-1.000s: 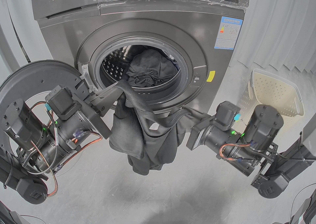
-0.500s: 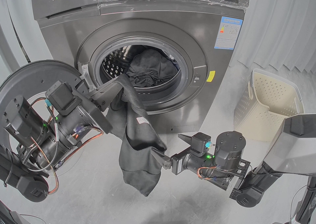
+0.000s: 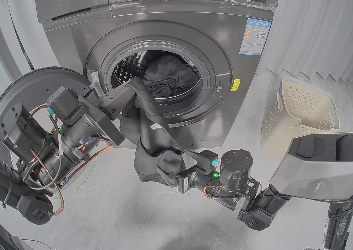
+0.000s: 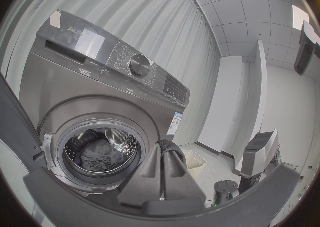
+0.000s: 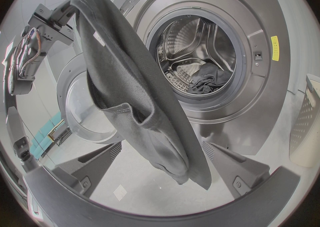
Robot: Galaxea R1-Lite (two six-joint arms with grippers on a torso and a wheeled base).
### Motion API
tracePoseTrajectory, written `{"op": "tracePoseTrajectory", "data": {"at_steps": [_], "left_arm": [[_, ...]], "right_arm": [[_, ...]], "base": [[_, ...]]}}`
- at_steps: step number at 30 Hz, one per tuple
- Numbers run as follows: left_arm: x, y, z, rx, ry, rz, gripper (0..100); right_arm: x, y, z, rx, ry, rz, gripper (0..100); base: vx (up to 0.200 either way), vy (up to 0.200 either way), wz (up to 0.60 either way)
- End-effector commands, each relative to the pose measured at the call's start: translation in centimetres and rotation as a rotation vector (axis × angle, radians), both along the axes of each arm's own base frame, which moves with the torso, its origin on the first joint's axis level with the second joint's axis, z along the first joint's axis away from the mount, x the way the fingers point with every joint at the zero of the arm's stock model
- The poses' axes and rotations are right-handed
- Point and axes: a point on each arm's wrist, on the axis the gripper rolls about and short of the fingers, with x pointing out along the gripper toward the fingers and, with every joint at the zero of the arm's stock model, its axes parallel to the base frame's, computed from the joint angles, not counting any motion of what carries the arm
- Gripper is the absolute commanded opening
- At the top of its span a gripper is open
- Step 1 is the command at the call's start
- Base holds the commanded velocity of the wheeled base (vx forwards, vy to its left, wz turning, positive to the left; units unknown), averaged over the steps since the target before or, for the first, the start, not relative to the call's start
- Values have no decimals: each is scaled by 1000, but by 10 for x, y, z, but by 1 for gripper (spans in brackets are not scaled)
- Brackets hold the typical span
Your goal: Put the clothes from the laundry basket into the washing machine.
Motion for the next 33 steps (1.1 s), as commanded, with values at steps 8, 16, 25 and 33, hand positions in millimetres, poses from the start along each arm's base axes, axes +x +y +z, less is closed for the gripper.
{"op": "tracePoseTrajectory", "data": {"at_steps": [8,16,25,33], "left_arm": [[-7,-1,8,-17,-27,-22,0],[-10,-2,10,-21,-35,-33,0],[-10,-2,11,-21,-39,-40,0],[-9,-2,15,-37,-47,-37,0]], "right_arm": [[53,28,-22,59,-60,-33,100],[64,46,-40,77,-76,-4,100],[79,60,-33,140,-133,-10,100],[80,59,-32,154,-136,-21,0]], "base": [[0,0,0],[0,0,0],[0,0,0],[0,0,0]]}}
